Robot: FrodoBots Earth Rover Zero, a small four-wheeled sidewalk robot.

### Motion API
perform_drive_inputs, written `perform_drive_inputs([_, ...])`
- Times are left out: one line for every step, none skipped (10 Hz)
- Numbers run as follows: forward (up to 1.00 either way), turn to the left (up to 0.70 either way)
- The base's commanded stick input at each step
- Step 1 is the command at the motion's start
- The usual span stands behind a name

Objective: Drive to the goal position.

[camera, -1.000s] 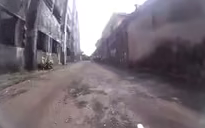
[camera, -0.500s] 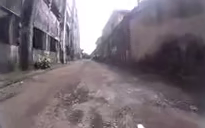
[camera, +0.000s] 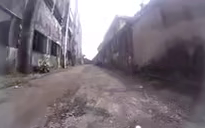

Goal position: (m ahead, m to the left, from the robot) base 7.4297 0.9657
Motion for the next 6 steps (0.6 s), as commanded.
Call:
perform_drive_inputs([0.7,0.18])
perform_drive_inputs([0.7,0.0])
perform_drive_inputs([0.7,0.0])
perform_drive_inputs([0.7,0.0])
perform_drive_inputs([0.7,0.0])
perform_drive_inputs([0.7,0.0])
